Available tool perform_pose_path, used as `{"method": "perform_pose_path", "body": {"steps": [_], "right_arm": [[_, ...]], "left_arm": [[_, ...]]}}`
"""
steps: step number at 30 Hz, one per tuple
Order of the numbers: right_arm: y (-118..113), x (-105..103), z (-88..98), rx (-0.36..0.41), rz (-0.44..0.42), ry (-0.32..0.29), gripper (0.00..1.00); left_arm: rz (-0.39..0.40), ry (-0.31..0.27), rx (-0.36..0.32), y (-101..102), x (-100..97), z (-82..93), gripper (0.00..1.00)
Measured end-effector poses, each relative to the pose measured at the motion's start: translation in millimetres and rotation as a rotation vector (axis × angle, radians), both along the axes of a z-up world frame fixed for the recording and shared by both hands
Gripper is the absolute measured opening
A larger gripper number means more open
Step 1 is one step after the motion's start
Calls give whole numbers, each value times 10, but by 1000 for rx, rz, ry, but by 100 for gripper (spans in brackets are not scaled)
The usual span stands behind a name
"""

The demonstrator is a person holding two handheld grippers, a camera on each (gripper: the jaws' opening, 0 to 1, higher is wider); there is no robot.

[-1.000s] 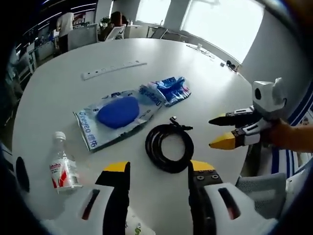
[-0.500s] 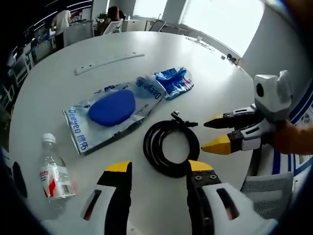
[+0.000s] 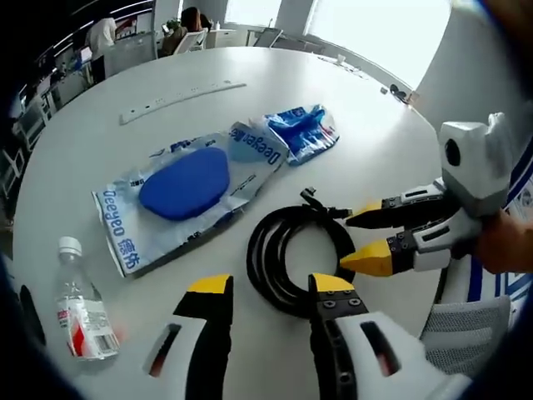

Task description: Arrange the tabletop items into an orderly group along one side of the table until the central work area is clear of visible clutter.

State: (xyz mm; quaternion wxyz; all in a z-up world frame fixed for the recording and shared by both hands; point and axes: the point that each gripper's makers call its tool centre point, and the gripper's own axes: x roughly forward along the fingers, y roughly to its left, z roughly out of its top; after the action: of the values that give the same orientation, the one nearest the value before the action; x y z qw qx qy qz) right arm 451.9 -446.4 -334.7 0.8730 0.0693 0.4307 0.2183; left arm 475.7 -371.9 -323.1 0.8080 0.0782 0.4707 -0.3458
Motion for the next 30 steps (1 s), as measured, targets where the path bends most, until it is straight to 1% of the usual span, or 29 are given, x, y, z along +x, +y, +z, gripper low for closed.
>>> {"method": "perform_pose_path", "body": {"steps": [4,8,11,13,14,15,18,23,24,25,30], "right_arm": [[16,47,-11,-13,-2,-10,28],[-23,93,-26,-48,-10,-19,21],[-61,104,-35,-68,-21,-26,16],[-66,110,-38,-72,-25,-24,14],[-51,109,-42,-64,-20,-20,12],[-61,116,-41,-68,-26,-25,11],[-68,128,-53,-78,-28,-25,10],[-90,133,-51,-73,-48,-17,7],[-101,135,-47,-65,-56,-16,7],[-105,133,-45,-52,-66,-12,6],[-127,123,-33,-17,-81,-5,4]], "left_arm": [[6,1,1,-14,17,-41,34],[3,1,14,-25,12,-85,32],[5,5,20,-24,8,-129,29],[10,12,21,-21,-4,-162,27],[20,11,17,-21,4,-151,26],[21,-3,10,-33,34,-143,25],[21,-7,14,-36,39,-152,21],[21,-12,19,-64,28,-157,15],[39,14,6,-73,-4,-157,13],[46,6,3,-59,12,-155,12],[84,37,-33,-70,10,-144,5]]}}
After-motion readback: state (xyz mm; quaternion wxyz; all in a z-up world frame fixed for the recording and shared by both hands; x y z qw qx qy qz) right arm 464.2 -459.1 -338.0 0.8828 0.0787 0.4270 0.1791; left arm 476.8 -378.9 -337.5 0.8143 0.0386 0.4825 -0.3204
